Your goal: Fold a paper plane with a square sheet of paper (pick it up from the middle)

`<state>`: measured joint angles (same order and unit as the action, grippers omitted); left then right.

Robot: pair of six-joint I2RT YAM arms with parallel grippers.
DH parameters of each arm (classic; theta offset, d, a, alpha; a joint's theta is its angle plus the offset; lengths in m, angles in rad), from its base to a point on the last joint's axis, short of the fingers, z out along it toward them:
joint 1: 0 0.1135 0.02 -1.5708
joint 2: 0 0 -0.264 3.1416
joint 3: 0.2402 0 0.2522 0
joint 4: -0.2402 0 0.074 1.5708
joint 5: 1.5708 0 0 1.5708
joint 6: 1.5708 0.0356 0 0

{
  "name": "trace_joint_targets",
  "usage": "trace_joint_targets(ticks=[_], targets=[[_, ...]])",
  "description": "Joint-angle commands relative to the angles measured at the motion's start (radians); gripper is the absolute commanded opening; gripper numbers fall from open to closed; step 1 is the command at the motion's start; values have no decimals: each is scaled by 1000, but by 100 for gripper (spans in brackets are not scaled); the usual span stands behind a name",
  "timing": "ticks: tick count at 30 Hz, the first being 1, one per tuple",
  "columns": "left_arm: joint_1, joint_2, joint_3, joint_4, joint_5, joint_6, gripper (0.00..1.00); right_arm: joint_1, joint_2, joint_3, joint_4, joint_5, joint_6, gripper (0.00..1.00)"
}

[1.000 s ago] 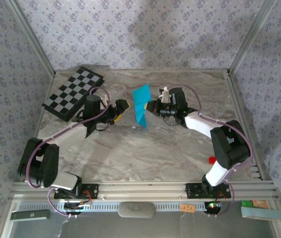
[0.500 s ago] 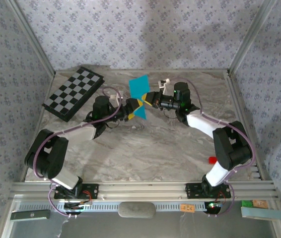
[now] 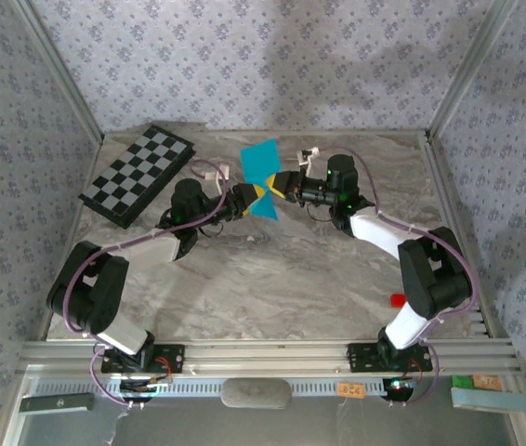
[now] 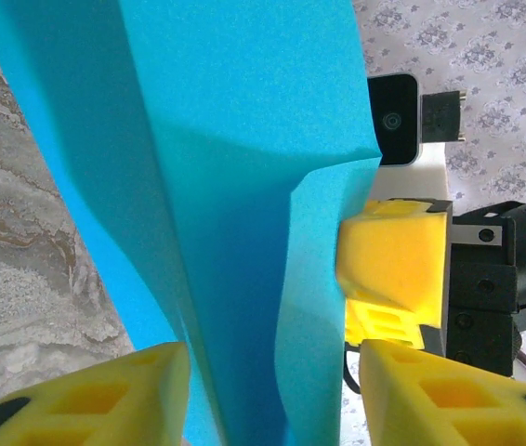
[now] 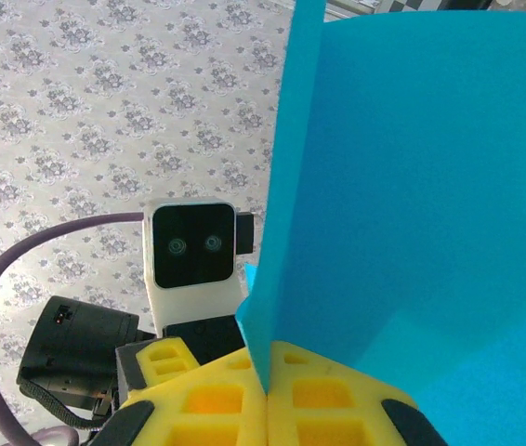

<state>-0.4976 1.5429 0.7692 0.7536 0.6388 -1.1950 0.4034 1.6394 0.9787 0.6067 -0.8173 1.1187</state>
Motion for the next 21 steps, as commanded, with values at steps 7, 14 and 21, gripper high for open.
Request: trace_joint_targets(ticks=[7,14,21], targets=[[6,-55,2,-3,-4,24,34,-6,-16,-9,-26,-13,-12,9],[19,-57,15,-69,5,53,18,-28,-32,0,-114,4,-58,22],[33,-106,64,-367,-45,250,9,-123,-102,5,-361,104,-192,46]])
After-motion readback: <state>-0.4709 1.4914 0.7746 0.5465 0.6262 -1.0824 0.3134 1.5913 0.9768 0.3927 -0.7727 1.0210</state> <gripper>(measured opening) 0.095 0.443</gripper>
